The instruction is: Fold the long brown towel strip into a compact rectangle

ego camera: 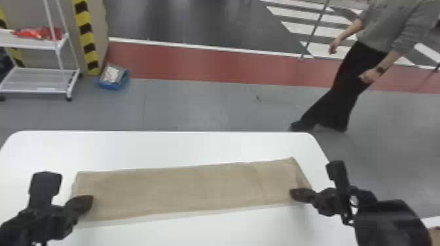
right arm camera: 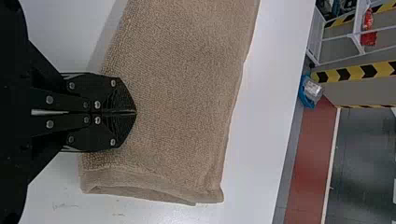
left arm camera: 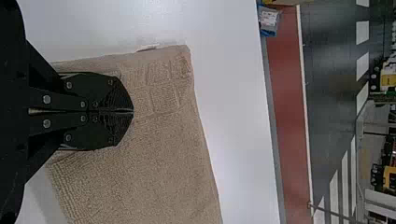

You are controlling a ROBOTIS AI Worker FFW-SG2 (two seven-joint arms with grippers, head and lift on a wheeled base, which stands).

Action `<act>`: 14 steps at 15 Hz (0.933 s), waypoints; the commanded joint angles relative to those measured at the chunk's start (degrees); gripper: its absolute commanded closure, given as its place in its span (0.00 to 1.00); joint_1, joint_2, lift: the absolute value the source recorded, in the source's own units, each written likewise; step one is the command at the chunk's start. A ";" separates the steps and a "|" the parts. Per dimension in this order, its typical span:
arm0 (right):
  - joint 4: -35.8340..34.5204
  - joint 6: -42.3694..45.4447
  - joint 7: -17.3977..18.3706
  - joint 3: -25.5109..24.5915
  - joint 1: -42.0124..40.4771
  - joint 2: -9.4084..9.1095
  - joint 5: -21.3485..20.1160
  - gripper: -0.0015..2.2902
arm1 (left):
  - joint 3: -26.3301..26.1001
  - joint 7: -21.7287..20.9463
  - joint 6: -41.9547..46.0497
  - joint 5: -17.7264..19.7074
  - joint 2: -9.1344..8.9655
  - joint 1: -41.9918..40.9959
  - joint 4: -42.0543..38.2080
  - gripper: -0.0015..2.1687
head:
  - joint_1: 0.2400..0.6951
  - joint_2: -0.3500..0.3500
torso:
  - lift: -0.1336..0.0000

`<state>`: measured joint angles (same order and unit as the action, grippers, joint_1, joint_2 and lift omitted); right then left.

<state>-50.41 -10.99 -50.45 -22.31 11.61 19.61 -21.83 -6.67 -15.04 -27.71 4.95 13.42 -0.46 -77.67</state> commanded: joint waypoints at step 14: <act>-12.35 -10.95 -6.06 -8.54 -7.92 0.96 1.88 0.72 | 4.12 -1.66 -10.05 1.03 0.91 -8.85 -11.98 0.74 | 1.00 0.05 | 1.00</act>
<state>-61.01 -20.95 -56.16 -29.64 4.14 20.60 -20.54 -3.08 -16.68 -36.74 5.95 14.39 -8.53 -87.70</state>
